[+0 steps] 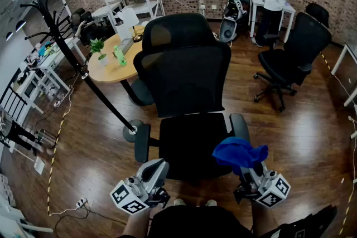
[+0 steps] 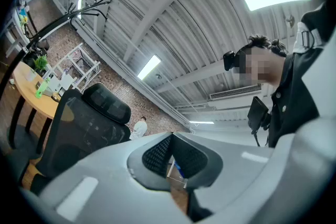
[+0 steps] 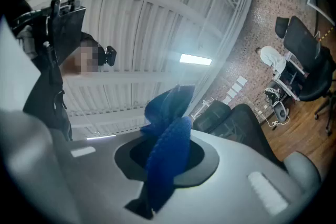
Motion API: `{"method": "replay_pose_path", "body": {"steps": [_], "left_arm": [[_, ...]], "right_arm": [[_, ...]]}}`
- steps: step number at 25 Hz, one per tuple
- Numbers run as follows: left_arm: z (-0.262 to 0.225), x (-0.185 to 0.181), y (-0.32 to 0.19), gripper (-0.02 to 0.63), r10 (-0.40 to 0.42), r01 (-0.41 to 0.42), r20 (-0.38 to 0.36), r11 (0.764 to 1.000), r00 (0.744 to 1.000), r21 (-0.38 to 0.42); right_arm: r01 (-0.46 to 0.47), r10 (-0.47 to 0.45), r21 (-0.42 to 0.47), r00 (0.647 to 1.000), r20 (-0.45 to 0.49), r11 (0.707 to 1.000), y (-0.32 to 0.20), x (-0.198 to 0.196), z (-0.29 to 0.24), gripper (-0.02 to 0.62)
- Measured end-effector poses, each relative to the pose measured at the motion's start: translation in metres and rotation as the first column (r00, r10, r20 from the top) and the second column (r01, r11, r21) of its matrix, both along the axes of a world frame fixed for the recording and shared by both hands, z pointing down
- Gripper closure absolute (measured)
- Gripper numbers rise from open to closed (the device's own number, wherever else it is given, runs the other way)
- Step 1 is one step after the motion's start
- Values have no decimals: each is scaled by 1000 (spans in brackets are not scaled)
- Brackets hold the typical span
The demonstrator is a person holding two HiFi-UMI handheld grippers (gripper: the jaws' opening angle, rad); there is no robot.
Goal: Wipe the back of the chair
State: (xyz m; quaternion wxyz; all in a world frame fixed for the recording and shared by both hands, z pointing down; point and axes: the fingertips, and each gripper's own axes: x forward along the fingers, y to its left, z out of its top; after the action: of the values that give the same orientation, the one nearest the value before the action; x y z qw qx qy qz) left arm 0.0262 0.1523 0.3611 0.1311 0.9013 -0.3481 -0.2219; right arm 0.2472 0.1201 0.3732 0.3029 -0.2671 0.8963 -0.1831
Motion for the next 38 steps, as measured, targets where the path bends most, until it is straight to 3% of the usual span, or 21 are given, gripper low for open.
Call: {"method": "replay_pose_path", "body": {"steps": [11,14,19,26,32,35,38], "left_arm": [[4,-4,-32,612,44,-43,-3,998,999,36],[10,-25,-59,612,71,-70,-17,996,997,58],[22,-71,-128,612,124,-118,-110,991,986,58],[8,-99,-191,612,238,-228,-149,970,960,79],[21,-108,-215,612,202,-197,-175,979,964,41],[17,-115,-211,612,142,-138,-151,990,978,37],[16,-135,-200,612,30,-26,-140,999,990,31]], "right_arm": [[27,-26,32,999,-34,999,-44,-21,-13,534],[16,-12,55,998,-67,998,-67,-47,-18,534],[-32,41,67,991,-127,997,-110,-92,-22,534],[-138,152,76,961,-231,988,-164,-127,-52,534],[-108,157,171,938,-310,979,-241,-148,-92,534],[-47,107,209,952,-285,977,-289,-170,-118,534],[25,19,197,975,-219,980,-333,-204,-131,534]]}}
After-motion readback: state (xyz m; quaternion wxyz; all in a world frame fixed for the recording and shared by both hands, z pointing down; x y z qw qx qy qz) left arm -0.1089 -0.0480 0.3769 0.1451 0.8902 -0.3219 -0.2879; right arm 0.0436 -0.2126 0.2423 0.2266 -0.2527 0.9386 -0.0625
